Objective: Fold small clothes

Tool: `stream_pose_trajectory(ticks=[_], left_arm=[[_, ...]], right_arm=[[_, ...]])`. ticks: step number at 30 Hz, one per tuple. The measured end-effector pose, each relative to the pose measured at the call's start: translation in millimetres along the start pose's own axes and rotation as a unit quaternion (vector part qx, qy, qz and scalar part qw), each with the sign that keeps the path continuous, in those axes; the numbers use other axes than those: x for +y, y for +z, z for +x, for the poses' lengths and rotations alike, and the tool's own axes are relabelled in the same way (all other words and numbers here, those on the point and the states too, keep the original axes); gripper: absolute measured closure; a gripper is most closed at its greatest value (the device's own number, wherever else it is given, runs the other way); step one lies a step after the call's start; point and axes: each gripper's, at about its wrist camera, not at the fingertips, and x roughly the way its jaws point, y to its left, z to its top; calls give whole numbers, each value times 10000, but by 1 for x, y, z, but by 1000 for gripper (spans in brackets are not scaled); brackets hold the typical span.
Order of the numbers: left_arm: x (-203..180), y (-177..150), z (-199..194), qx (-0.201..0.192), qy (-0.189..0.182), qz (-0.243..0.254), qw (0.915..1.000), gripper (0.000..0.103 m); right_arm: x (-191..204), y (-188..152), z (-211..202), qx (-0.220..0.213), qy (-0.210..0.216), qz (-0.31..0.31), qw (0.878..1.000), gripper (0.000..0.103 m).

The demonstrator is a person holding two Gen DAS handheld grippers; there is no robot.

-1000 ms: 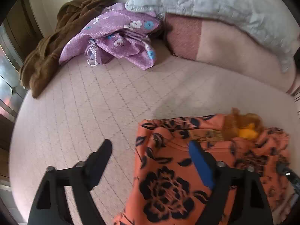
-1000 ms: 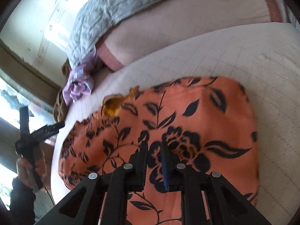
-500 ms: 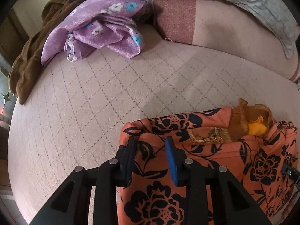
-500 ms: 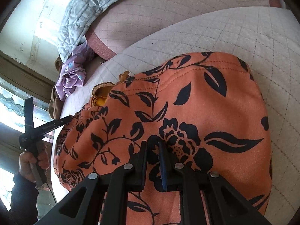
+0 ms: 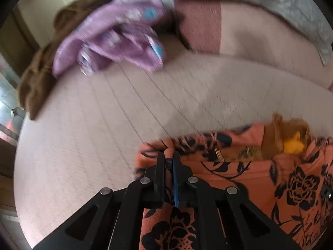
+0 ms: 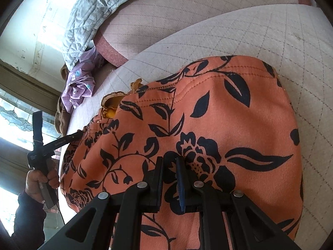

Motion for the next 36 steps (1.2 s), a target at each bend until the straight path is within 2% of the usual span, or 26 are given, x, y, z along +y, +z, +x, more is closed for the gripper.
stream_pose_trajectory(ticks=[3, 5, 9, 11, 13, 15, 17, 19, 22, 25, 26, 27, 30, 31, 32, 33, 34, 35, 36], left_arm=[[16, 10, -29, -451, 9, -171, 9988, 97], [26, 16, -41, -662, 186, -154, 9975, 97], [39, 19, -19, -511, 498, -305, 9970, 96], [33, 10, 1, -326, 789, -189, 9962, 92], [28, -5, 11, -139, 857, -261, 9959, 92], [33, -14, 2, -252, 758, -481, 9956, 86], [46, -18, -17, -489, 773, -732, 9931, 64], [64, -25, -50, -942, 920, -1007, 9862, 55], [70, -41, -88, -1399, 679, -1012, 9826, 54], [48, -77, -105, -1355, 93, -646, 9886, 46], [40, -90, -104, -1345, -9, -499, 9897, 42], [29, -104, -100, -1310, -38, -276, 9910, 41], [10, -133, -69, -1073, 344, 37, 9936, 41], [11, -140, -47, -801, 463, 52, 9957, 35], [19, -146, -28, -622, 366, -74, 9974, 27], [26, -149, -30, -827, 308, -278, 9957, 21], [33, -149, -32, -863, 293, -465, 9948, 18], [37, -144, -33, -634, 174, -590, 9961, 18], [40, -141, -34, -564, 110, -676, 9961, 18]], right_arm=[[1, -1, 0, -21, -8, 11, 10000, 88], [0, -1, 0, -25, 18, 27, 10000, 88], [-2, -1, 2, -44, 43, 73, 10000, 88], [-2, -1, 4, -66, 70, 96, 9999, 88], [-4, -1, 3, -71, 124, 111, 9998, 88], [-4, 0, 2, -50, 158, 120, 9998, 88], [-2, 0, -3, -44, 211, 127, 9997, 87], [4, 0, -10, -122, 265, 25, 9996, 86], [20, -4, -22, -289, 514, -161, 9981, 85], [43, -16, -27, -260, 929, -334, 9948, 66], [53, -22, -27, -242, 1013, -431, 9936, 43], [60, -28, -26, -238, 1052, -501, 9929, 31], [81, -50, -18, -243, 884, -813, 9925, 34], [86, -57, -13, -208, 726, -919, 9929, 35], [89, -64, -5, -179, 440, -999, 9939, 46], [88, -69, 3, -121, 98, -1086, 9940, 59], [86, -73, 11, -21, -138, -1155, 9932, 64], [83, -75, 15, -16, -253, -1157, 9930, 70], [80, -76, 11, -97, -228, -1083, 9938, 70]])
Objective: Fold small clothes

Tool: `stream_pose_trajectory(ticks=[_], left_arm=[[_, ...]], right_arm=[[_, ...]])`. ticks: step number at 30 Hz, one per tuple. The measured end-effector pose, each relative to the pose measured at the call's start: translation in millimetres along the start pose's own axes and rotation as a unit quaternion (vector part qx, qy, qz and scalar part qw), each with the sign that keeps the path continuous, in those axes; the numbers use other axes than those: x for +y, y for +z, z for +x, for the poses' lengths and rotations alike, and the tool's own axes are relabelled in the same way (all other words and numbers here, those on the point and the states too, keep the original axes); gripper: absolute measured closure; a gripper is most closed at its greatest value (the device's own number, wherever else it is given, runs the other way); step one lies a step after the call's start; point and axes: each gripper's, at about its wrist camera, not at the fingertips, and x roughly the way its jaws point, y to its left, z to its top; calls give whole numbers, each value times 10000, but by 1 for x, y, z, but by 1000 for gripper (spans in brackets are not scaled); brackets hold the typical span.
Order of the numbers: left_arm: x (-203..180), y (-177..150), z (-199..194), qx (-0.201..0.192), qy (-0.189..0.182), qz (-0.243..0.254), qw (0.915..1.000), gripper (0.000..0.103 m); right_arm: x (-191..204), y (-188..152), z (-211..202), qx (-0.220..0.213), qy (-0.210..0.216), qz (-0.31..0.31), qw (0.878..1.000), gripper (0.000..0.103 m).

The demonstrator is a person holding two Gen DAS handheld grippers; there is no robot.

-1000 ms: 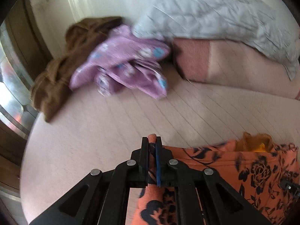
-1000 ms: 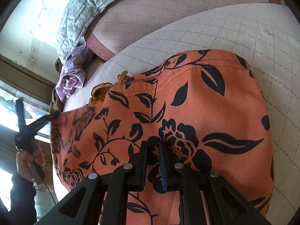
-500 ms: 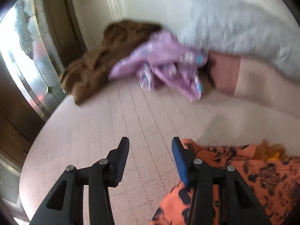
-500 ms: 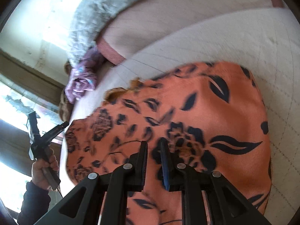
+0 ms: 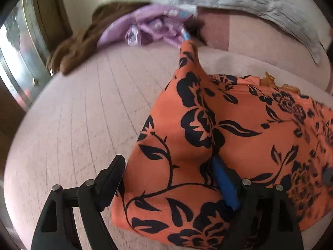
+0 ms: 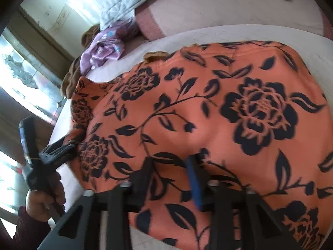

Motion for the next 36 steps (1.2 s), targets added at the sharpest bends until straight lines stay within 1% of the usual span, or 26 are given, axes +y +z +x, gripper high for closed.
stream_pose_trajectory(ticks=[1, 3, 5, 7, 8, 9, 10, 11, 12, 13, 14, 15, 16, 17, 18, 19, 20, 22, 23, 25, 27, 28, 31, 33, 35, 36], left_arm=[[5, 4, -4, -11, -67, -133, 9999, 19], [19, 7, -21, -300, 11, -449, 9985, 19], [32, 6, -41, -591, -70, -668, 9960, 19], [42, 4, -62, -933, -382, -718, 9923, 19], [47, 2, -69, -1044, -294, -717, 9915, 19], [47, -2, -68, -1002, -146, -762, 9919, 19], [51, -3, -62, -836, -18, -838, 9930, 19], [55, -5, -52, -618, 32, -908, 9939, 19], [57, -11, -39, -229, 68, -989, 9948, 19], [58, -17, -27, 41, 100, -1048, 9944, 19], [59, -23, -16, 191, 101, -1094, 9938, 17], [60, -30, -7, 285, 68, -1115, 9933, 17], [60, -32, -2, 388, 24, -1137, 9928, 17], [62, -31, -1, 414, -40, -1189, 9920, 17], [65, -29, -5, 418, -93, -1228, 9915, 17], [68, -26, -8, 402, -96, -1259, 9912, 17], [72, -25, -16, 297, -52, -1312, 9909, 17], [77, -20, -34, -74, 91, -1440, 9895, 17], [80, -17, -40, -229, 119, -1476, 9887, 17], [84, -16, -43, -312, 146, -1523, 9877, 17], [89, -13, -27, -20, 210, -1569, 9874, 17], [95, -14, -20, 165, 238, -1616, 9864, 17], [102, -18, 5, 654, 220, -1729, 9825, 17], [102, -12, 5, 572, 323, -1591, 9851, 17], [102, -4, 7, 525, 314, -1454, 9875, 17], [104, 0, 9, 515, 363, -1439, 9876, 17]], right_arm=[[-2, 0, -6, 31, 53, 143, 9999, 71], [-8, -7, -28, -43, 278, 477, 9985, 66], [-16, -28, -54, -365, 400, 684, 9962, 66], [-23, -47, -75, -601, 486, 893, 9930, 67], [-25, -54, -83, -656, 524, 942, 9920, 67], [-25, -57, -89, -667, 418, 917, 9927, 67], [-25, -58, -93, -702, 289, 894, 9931, 67], [-27, -58, -99, -823, 81, 901, 9925, 67], [-34, -57, -102, -898, 19, 970, 9912, 67], [-41, -56, -100, -887, 21, 1091, 9901, 67], [-54, -55, -92, -735, -73, 1299, 9888, 67], [-69, -53, -81, -508, -308, 1504, 9868, 73], [-81, -53, -69, -286, -408, 1698, 9842, 76], [-93, -56, -63, -274, -199, 1971, 9798, 77], [-93, -55, -68, -330, -120, 2042, 9783, 77], [-89, -51, -75, -314, -169, 1934, 9805, 77], [-84, -48, -79, -342, -238, 1807, 9827, 73], [-66, -42, -89, -499, -311, 1515, 9867, 73], [-52, -37, -91, -531, -210, 1378, 9888, 73], [-21, -22, -87, -574, -26, 1087, 9924, 73], [20, 0, -74, -510, 179, 679, 9962, 73], [48, 16, -59, -404, 370, 442, 9975, 73], [119, 51, -4, -51, 633, 14, 9980, 73], [158, 68, 27, 128, 629, -279, 9976, 73], [198, 86, 64, 327, 619, -544, 9961, 73], [205, 91, 75, 412, 664, -567, 9953, 73]])
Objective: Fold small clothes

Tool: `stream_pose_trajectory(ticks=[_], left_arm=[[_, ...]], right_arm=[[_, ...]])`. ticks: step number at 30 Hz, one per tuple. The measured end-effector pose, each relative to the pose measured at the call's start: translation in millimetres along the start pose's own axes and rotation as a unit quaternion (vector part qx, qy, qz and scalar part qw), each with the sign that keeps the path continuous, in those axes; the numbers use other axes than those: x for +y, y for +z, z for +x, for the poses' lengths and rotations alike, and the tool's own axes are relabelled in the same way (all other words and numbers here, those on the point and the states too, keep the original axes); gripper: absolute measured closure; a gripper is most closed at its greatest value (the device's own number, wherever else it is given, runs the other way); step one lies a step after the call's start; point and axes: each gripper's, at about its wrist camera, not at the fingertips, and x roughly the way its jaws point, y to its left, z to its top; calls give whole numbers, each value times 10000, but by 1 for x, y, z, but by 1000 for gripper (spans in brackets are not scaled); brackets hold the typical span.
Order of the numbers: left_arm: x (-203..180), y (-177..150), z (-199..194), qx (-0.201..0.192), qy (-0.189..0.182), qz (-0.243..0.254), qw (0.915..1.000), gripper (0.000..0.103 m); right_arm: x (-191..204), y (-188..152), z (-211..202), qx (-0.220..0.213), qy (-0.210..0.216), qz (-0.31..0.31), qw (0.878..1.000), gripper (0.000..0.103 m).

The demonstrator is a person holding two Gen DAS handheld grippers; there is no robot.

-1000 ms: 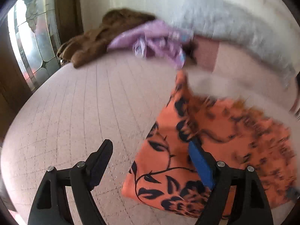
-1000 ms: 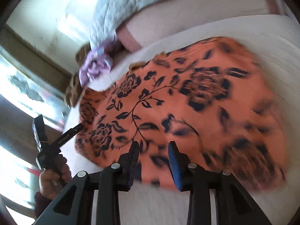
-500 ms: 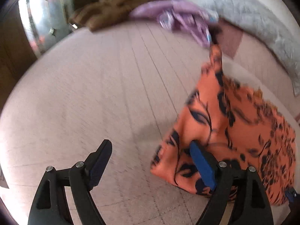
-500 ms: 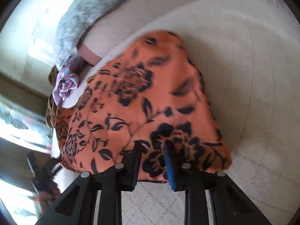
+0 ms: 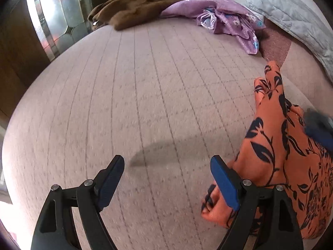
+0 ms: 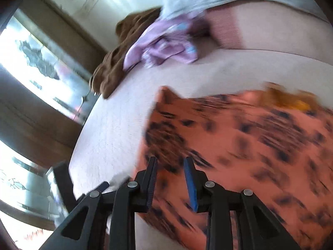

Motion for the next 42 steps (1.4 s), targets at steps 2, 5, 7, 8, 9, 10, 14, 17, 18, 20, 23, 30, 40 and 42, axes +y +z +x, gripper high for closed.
stream_pose_trajectory(ticks=[2, 5, 7, 8, 9, 10, 14, 17, 18, 20, 23, 30, 40, 42], left_arm=[[3, 10, 6, 40, 91, -71, 9999, 17], [12, 12, 1, -2, -17, -154, 9999, 18], [16, 12, -12, -185, -60, -60, 9998, 18], [14, 8, -14, -283, -81, -1, 9996, 18], [11, 7, -18, -401, -121, 75, 9991, 18], [8, 8, -21, -478, -181, 130, 9986, 18], [-17, -7, -36, -609, -433, 454, 9962, 18], [-33, -13, -44, -847, -387, 707, 9931, 18], [-39, -14, -46, -948, -398, 746, 9919, 18], [-45, -15, -53, -1071, -513, 733, 9902, 18], [-57, -14, -54, -1082, -626, 839, 9886, 18], [-81, -25, -18, -545, -350, 1338, 9889, 14], [-80, -19, -54, -1226, -1012, 1163, 9804, 14], [-86, -23, -53, -1150, -1049, 1286, 9794, 14]], right_arm=[[13, 16, 28, 131, 50, 54, 9999, 73], [13, 41, 78, 431, -280, 264, 9983, 73], [1, 50, 110, 648, -346, 388, 9965, 77], [-3, 54, 114, 547, -242, 414, 9973, 77], [-6, 58, 116, 473, -159, 484, 9976, 77], [-13, 61, 112, 408, 23, 743, 9964, 77], [-36, 56, 61, -363, 377, 1050, 9931, 73], [-66, 43, 5, -673, 93, 1016, 9925, 73], [-74, 40, -6, -742, -16, 1010, 9921, 73], [-108, 28, -43, -866, -332, 1100, 9896, 73], [-163, 12, -86, -961, -873, 1381, 9819, 73], [-294, -15, -108, -875, -1382, 2538, 9533, 88], [-260, -36, -165, -1199, -1118, 2172, 9623, 82], [-250, -58, -190, -1209, -1160, 2008, 9652, 83]])
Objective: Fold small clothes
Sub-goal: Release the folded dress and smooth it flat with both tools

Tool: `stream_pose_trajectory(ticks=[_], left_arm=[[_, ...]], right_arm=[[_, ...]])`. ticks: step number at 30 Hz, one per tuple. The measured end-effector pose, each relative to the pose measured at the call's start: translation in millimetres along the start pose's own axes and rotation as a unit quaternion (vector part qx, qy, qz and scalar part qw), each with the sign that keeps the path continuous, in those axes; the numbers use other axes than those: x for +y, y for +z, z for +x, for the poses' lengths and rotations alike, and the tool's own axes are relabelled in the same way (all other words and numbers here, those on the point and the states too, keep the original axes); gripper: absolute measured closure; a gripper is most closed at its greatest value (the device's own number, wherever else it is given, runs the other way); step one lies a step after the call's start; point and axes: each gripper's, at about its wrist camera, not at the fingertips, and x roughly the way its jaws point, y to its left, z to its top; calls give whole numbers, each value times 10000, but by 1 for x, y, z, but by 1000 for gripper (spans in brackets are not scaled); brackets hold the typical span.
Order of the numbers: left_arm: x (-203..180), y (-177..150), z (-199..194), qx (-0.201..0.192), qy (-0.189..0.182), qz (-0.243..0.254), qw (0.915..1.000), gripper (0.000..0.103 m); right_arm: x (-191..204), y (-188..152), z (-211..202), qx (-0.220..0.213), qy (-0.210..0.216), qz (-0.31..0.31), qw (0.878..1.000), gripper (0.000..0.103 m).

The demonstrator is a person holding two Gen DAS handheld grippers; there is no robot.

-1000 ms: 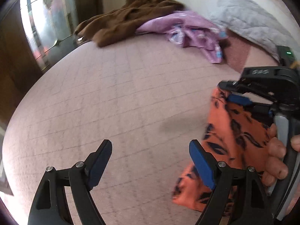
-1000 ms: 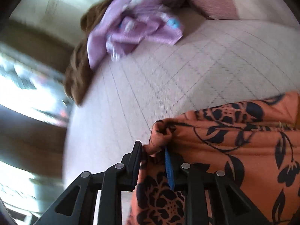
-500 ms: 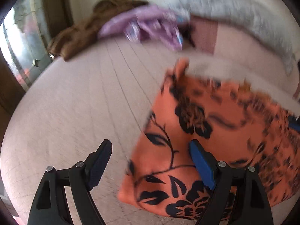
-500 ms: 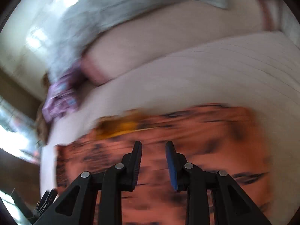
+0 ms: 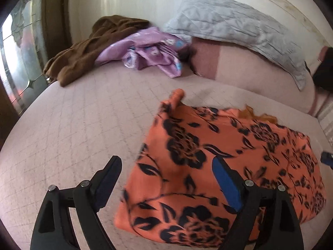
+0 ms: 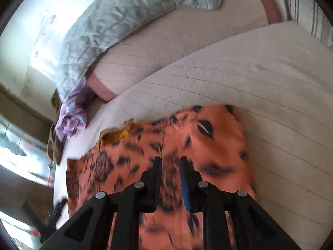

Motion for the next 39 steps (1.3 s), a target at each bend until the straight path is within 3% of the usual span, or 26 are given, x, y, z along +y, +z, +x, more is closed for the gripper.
stream_pose_trajectory(ticks=[4, 7, 8, 9, 13, 19, 21, 26, 27, 28, 34, 37, 38, 39], left_arm=[[-14, -17, 30, 637, 280, 423, 9967, 13], [-17, -23, 30, 401, 433, 609, 9964, 8], [-16, -22, 28, 457, 397, 581, 9965, 8], [-13, -21, 26, 449, 339, 517, 9971, 8], [-10, -21, 16, 309, 259, 423, 9983, 8], [-21, -13, 10, 20, 292, 581, 9979, 8], [-23, -11, 9, -39, 315, 583, 9978, 8], [-22, -8, 8, -79, 330, 565, 9978, 8], [-22, -8, 6, -97, 351, 581, 9976, 8], [-21, -8, 6, -107, 358, 594, 9975, 8], [-20, -8, -7, -203, 383, 614, 9972, 8], [-21, -8, -16, -280, 397, 646, 9967, 8], [-21, -8, -19, -297, 402, 650, 9966, 8], [-21, -8, -23, -320, 389, 645, 9966, 8]], right_arm=[[-11, -38, -19, 192, -8, -128, 9997, 83], [-33, -65, -2, 674, -345, 21, 9971, 83], [-40, -73, 5, 707, -299, 100, 9970, 84], [-42, -77, 0, 474, -186, 118, 9986, 84], [-35, -73, -10, 401, -250, -26, 9989, 83], [-7, -41, -17, -149, -92, -241, 9996, 82], [-1, -30, -4, -103, -5, -199, 9997, 82], [8, -24, 51, 268, -306, -234, 9989, 80], [8, -27, 55, 164, -284, -220, 9992, 79], [8, -29, 53, 23, -251, -208, 9995, 78], [6, -39, 23, 186, 2, 21, 9998, 76], [5, -52, -5, 114, 203, 1, 9997, 71], [5, -57, -15, 72, 294, 8, 9995, 57], [4, -66, -28, 7, 395, 46, 9992, 33]])
